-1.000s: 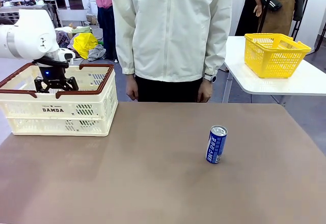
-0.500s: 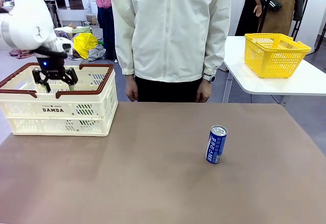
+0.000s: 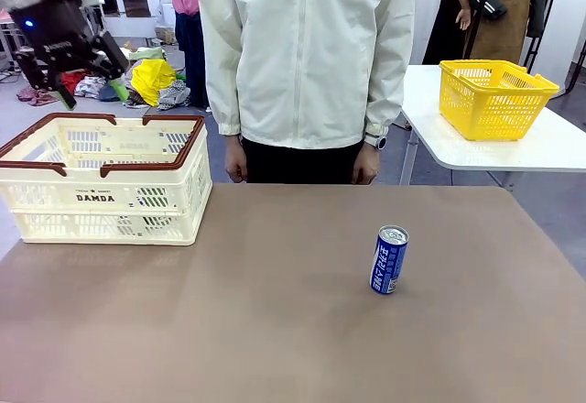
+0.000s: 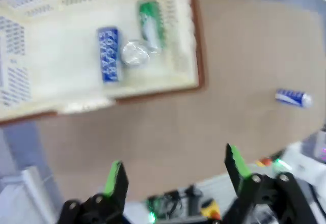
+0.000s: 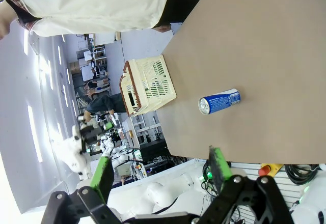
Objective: Place the drinks into the Shopping basket.
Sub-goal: Pick up one drink and place it into the Shopping basket.
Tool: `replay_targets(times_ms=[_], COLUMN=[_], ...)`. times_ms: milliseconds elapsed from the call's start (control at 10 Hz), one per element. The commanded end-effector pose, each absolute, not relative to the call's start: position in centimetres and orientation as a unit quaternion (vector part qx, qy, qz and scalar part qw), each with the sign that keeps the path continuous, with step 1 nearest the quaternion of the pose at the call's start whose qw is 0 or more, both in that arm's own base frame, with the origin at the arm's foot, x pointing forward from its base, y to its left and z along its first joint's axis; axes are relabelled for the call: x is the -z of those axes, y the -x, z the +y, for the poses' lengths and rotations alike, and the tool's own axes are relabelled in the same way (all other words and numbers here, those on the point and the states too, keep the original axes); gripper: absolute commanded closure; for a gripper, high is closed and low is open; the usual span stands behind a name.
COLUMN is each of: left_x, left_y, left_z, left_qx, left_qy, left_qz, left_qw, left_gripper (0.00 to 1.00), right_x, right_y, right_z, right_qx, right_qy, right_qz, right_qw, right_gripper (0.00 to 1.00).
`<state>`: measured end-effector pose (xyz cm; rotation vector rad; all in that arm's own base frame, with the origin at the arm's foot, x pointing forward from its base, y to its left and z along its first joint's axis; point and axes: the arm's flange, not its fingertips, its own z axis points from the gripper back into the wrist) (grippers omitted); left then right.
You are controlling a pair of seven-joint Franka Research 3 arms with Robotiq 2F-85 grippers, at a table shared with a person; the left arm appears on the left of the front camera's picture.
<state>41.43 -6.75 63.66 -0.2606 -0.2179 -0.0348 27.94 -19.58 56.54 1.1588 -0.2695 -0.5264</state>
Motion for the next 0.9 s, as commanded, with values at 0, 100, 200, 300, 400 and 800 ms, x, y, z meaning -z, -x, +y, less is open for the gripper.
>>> replay_targets(times_ms=[0,100,200,300,400,800], left_x=[-61.3,-60.6,-59.3,-56.8,-54.3,-47.8], left_y=[-34.7,-32.5,-31.1,-30.1,-29.7,-32.3], left_z=[-6.2,-5.8,-5.1,-4.3,-2.7,8.3], left_qx=[0.024,0.056,0.062,0.085,0.08,0.044], left_qy=[0.204,0.244,0.283,0.352,0.403,0.603], left_qz=[-0.108,-0.109,-0.13,-0.124,-0.101,-0.036], left_qw=[0.973,0.962,0.948,0.924,0.906,0.795], left_gripper=[0.0,0.0,0.0,0.0,0.0,0.0], right_x=[-56.9,-56.9,-56.9,-56.9,-56.9,-56.9], right_y=[-28.0,-28.0,-28.0,-28.0,-28.0,-28.0], right_z=[-19.5,-19.5,-19.5,-19.5,-19.5,-19.5], right_qx=[0.248,0.248,0.248,0.248,0.248,0.248], right_qy=[-0.544,-0.544,-0.544,-0.544,-0.544,-0.544], right_qz=[-0.123,-0.123,-0.123,-0.123,-0.123,-0.123], right_qw=[0.792,0.792,0.792,0.792,0.792,0.792], right_gripper=[0.0,0.0,0.0,0.0,0.0,0.0])
